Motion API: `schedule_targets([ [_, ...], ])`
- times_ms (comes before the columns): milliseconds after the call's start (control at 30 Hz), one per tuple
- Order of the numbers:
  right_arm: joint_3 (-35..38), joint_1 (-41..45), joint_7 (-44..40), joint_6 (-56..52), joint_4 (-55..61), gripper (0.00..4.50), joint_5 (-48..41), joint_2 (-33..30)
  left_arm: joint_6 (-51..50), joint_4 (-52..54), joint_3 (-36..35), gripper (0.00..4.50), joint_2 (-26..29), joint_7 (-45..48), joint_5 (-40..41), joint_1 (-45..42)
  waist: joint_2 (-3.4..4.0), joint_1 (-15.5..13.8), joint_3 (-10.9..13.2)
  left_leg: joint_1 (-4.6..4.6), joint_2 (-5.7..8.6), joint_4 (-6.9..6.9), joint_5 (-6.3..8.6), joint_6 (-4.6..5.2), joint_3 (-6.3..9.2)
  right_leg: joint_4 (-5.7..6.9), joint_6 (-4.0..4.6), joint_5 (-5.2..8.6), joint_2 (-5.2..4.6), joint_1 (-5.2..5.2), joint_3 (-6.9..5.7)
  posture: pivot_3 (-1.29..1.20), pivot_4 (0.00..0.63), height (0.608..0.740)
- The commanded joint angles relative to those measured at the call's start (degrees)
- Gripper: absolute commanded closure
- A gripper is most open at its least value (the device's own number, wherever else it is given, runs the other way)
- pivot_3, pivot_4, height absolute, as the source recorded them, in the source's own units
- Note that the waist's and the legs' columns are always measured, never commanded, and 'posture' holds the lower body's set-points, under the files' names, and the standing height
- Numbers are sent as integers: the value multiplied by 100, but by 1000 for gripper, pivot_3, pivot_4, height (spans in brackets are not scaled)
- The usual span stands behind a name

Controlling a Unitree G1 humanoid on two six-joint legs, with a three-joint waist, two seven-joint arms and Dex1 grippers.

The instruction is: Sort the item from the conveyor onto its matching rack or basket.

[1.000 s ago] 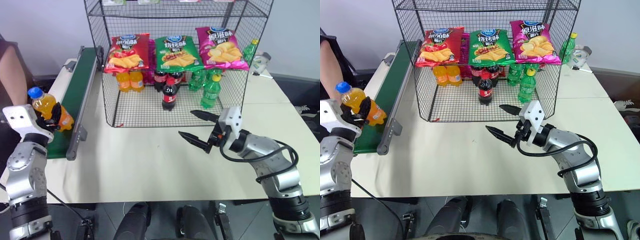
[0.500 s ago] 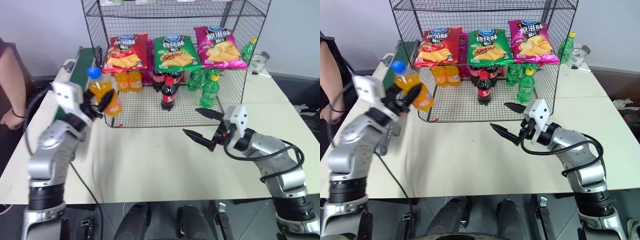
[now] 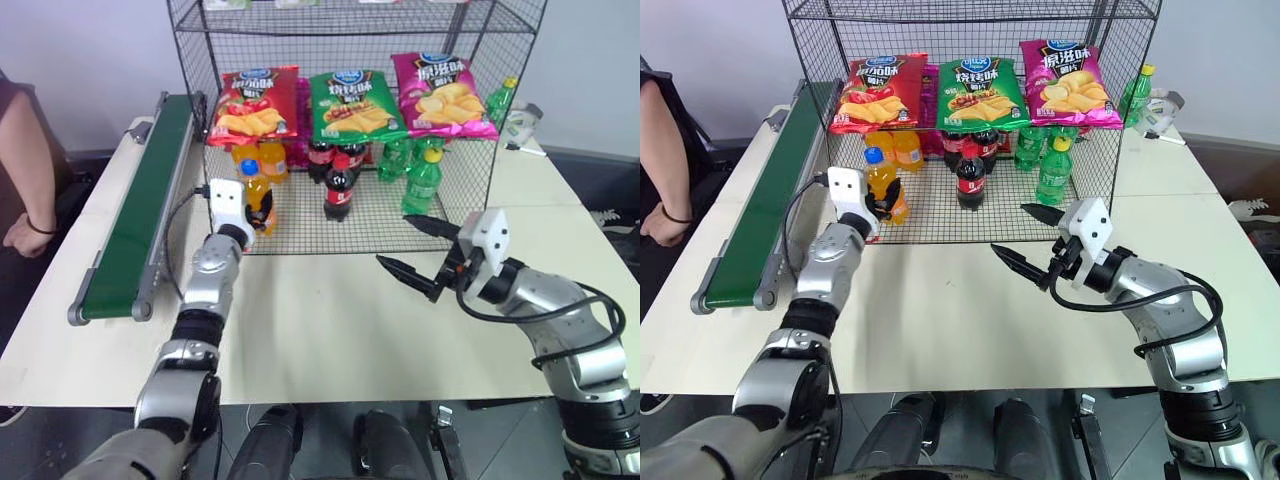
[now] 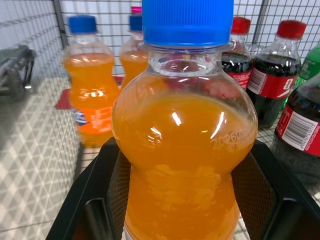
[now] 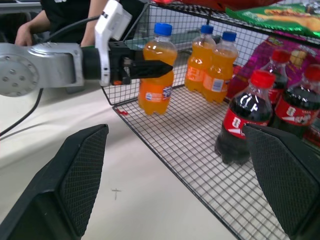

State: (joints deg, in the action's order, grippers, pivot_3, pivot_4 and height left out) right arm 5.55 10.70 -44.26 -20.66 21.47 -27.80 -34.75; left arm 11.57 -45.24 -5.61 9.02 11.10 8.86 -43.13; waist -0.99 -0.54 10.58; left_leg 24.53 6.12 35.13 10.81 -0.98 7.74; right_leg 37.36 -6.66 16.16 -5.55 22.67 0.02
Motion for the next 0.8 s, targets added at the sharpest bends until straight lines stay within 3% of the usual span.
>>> schedule_targets([
  [33,170,-19,23,136,272,0,-34,-30,723,-597,-230,2189,-56,-132,-13,-484,0,-1,0,0,0,-1,0,0,0,0,0,0,0,0,-1,0,150,740],
  [333,201,-52,37,159,288,0,-19,-52,1362,-1812,-233,2189,-98,-434,-329,-899,-1,-13,1,0,2,3,-1,1,0,8,-1,0,7,0,-2,0,150,740],
  [467,211,-28,24,157,269,0,-21,-71,1402,-1824,-320,234,-143,-283,-258,-839,-1,-12,0,-1,2,6,-1,1,0,11,-1,0,8,-1,-2,0,150,740],
  [500,213,-17,22,154,263,0,-22,-75,1399,-1801,-321,70,-143,-258,-259,-811,-1,-12,0,-1,2,6,-1,1,0,12,-1,0,8,-1,-2,0,150,740],
  [800,170,83,91,14,357,0,-61,-87,1064,-705,-358,70,-44,17,-138,-143,0,-5,-1,-2,2,5,-1,0,1,15,-1,0,9,0,-1,0,150,740],
])
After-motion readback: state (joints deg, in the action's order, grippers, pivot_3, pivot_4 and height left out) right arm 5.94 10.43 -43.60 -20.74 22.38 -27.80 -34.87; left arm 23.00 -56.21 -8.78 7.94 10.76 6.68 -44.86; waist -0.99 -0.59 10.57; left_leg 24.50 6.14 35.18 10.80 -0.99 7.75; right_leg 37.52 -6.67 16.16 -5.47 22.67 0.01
